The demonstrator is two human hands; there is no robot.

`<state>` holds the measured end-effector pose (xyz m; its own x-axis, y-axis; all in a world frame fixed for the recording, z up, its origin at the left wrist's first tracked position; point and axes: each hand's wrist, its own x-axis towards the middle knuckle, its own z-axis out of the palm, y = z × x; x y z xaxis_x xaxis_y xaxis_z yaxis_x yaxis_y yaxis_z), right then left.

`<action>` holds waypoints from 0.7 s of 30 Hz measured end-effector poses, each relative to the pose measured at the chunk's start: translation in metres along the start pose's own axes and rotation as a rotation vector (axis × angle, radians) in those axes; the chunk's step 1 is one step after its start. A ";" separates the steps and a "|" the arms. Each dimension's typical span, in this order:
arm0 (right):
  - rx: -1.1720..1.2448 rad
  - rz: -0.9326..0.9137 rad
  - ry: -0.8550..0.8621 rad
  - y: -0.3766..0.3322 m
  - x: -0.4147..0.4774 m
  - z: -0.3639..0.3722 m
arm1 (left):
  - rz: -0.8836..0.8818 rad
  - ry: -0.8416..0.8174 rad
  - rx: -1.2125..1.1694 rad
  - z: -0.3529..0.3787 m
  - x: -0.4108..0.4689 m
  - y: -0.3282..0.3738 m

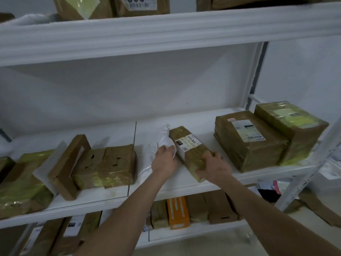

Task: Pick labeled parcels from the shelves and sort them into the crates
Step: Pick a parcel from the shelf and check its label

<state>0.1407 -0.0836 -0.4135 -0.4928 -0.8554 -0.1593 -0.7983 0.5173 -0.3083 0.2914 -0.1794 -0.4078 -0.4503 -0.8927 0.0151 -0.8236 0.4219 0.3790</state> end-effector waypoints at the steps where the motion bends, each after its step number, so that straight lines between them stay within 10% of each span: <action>1: 0.031 0.021 -0.001 0.005 0.002 -0.003 | -0.012 -0.028 0.036 0.007 0.001 0.002; 6: 0.672 0.160 -0.003 0.033 0.001 -0.020 | -0.053 -0.096 -0.019 0.029 -0.011 0.021; 11: 1.549 0.249 -0.275 0.048 -0.007 -0.027 | -0.295 -0.023 -0.715 0.007 -0.018 0.053; 15: 1.621 0.181 -0.473 0.045 -0.009 -0.029 | -0.353 -0.308 -1.282 -0.009 -0.026 0.060; 21: 1.565 0.002 -0.527 0.032 -0.016 -0.046 | -0.252 -0.194 -1.361 -0.017 -0.028 0.061</action>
<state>0.1072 -0.0518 -0.3778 -0.0685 -0.9376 -0.3409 0.4651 0.2723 -0.8424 0.2595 -0.1310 -0.3692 -0.4738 -0.8377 -0.2716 0.0377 -0.3275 0.9441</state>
